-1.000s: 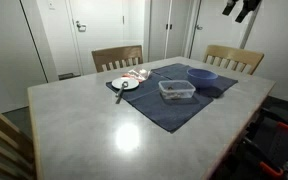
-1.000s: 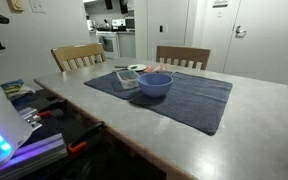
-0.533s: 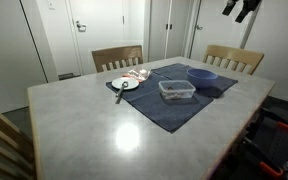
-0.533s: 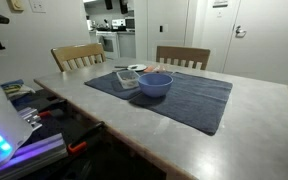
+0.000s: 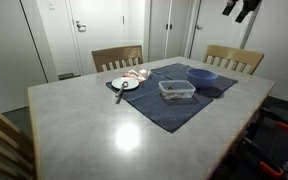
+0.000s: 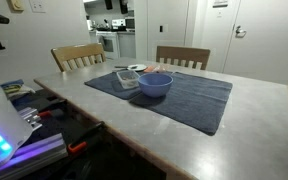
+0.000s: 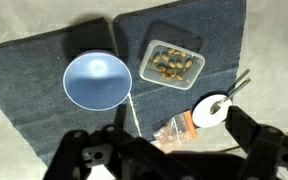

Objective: Pour the contents from the clear bowl into the blue bowl

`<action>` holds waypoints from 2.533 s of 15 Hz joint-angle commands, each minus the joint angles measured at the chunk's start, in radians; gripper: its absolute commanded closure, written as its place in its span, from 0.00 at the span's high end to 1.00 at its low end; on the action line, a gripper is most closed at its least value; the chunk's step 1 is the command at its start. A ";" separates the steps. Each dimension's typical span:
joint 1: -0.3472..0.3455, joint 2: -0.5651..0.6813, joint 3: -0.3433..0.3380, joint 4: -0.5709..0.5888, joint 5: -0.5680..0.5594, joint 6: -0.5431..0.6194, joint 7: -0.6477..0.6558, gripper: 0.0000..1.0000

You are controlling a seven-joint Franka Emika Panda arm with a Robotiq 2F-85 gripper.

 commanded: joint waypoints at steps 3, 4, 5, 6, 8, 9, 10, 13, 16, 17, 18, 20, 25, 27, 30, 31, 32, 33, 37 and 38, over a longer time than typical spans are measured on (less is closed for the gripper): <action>-0.016 0.002 0.015 0.003 0.014 -0.004 -0.010 1.00; -0.016 0.002 0.015 0.003 0.014 -0.004 -0.010 1.00; -0.016 0.002 0.015 0.003 0.014 -0.004 -0.010 1.00; -0.016 0.002 0.015 0.003 0.014 -0.004 -0.010 1.00; -0.016 0.002 0.015 0.003 0.014 -0.004 -0.010 1.00; -0.016 0.002 0.015 0.003 0.014 -0.004 -0.010 1.00; -0.016 0.002 0.015 0.003 0.014 -0.004 -0.010 1.00; -0.015 0.025 0.025 -0.008 0.013 0.015 0.003 1.00; -0.012 0.037 0.041 -0.018 0.012 0.029 0.014 1.00; -0.009 0.044 0.048 -0.020 0.006 0.035 0.010 1.00; -0.005 0.050 0.054 -0.022 0.003 0.037 0.005 1.00; 0.006 0.073 0.066 -0.018 0.004 0.045 -0.001 1.00; 0.023 0.162 0.101 -0.001 -0.005 0.097 0.006 1.00; 0.030 0.202 0.111 0.009 -0.007 0.125 0.003 1.00; 0.026 0.266 0.133 0.023 -0.030 0.178 0.009 1.00; 0.022 0.294 0.139 0.030 -0.042 0.195 0.013 1.00; 0.025 0.314 0.143 0.034 -0.048 0.211 0.012 1.00; 0.031 0.334 0.144 0.041 -0.047 0.224 0.009 1.00; 0.038 0.437 0.173 0.091 -0.040 0.281 0.059 1.00; 0.042 0.461 0.178 0.107 -0.038 0.287 0.066 1.00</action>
